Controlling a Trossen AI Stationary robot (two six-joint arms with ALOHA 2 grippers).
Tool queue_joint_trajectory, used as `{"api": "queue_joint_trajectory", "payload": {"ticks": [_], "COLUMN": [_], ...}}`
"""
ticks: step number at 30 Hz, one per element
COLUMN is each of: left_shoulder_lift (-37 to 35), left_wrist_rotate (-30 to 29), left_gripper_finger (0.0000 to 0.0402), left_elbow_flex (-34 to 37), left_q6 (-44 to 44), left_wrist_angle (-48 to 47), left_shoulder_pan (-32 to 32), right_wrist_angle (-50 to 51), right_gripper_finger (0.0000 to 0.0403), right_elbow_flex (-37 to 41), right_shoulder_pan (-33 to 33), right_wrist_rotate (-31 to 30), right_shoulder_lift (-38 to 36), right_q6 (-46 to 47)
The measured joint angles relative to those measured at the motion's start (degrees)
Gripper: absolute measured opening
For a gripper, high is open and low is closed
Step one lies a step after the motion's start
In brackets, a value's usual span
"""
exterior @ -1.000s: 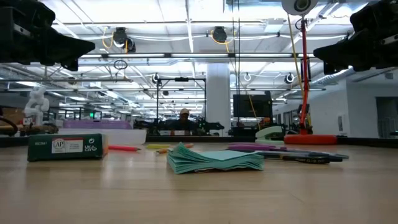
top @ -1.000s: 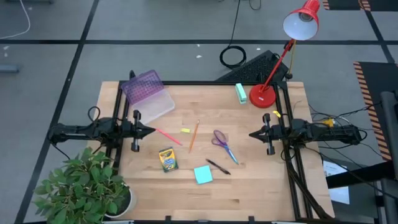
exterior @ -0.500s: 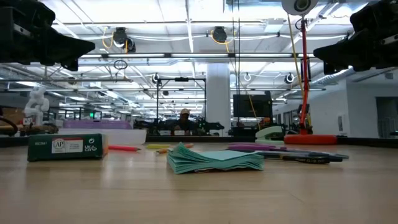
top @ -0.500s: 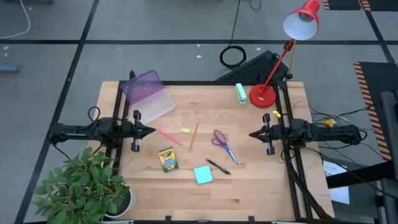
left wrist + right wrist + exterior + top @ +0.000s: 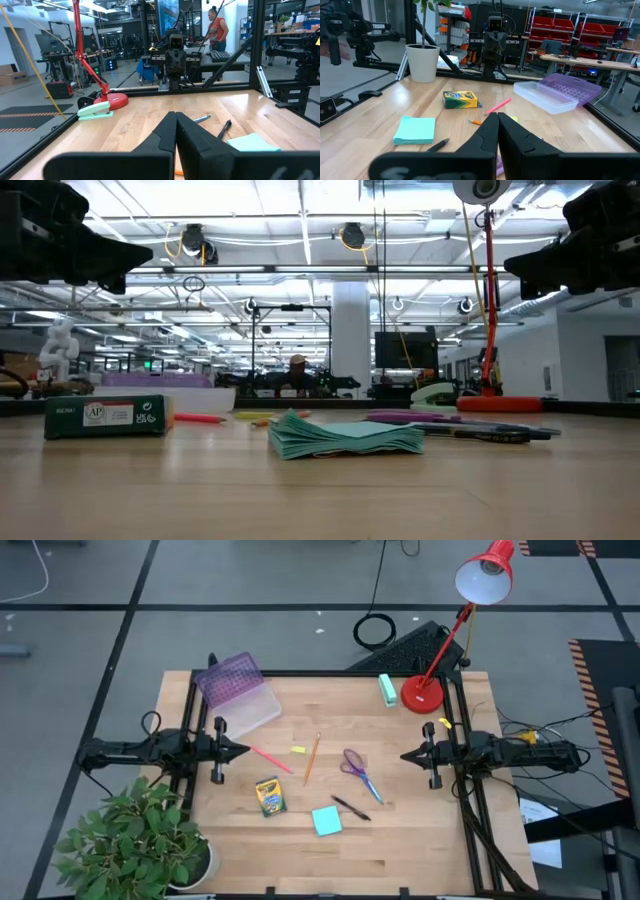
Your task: Pack school essentials
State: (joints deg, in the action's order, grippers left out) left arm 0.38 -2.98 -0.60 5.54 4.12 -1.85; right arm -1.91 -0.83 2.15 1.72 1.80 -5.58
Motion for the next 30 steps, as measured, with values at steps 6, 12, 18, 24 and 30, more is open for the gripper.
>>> {"api": "queue_joint_trajectory", "payload": {"ticks": [6,12,18,24,30], "left_shoulder_lift": [0.0,0.0,0.0,0.0,0.0], "left_wrist_rotate": [0.0,0.0,0.0,0.0,0.0], "left_gripper_finger": [0.0010,0.0010,0.0010,0.0010,0.0010], "left_elbow_flex": [0.0,0.0,0.0,0.0,0.0], "left_q6": [0.0,0.0,0.0,0.0,0.0], "left_wrist_angle": [0.0,0.0,0.0,0.0,0.0], "left_shoulder_pan": [0.0,0.0,0.0,0.0,0.0], "right_wrist_angle": [0.0,-0.2,-2.9,-2.8,-1.6], "right_gripper_finger": [0.0000,0.0000,0.0000,0.0000,0.0000], "right_elbow_flex": [0.0,0.0,-0.6,-6.4,-16.3], "right_shoulder_pan": [0.0,0.0,0.0,0.0,0.0], "right_wrist_rotate": [0.0,-0.3,-1.8,-1.7,-1.7], "right_shoulder_lift": [0.0,0.0,0.1,2.8,9.1], "right_q6": [0.0,0.8,2.1,2.1,2.0]}}
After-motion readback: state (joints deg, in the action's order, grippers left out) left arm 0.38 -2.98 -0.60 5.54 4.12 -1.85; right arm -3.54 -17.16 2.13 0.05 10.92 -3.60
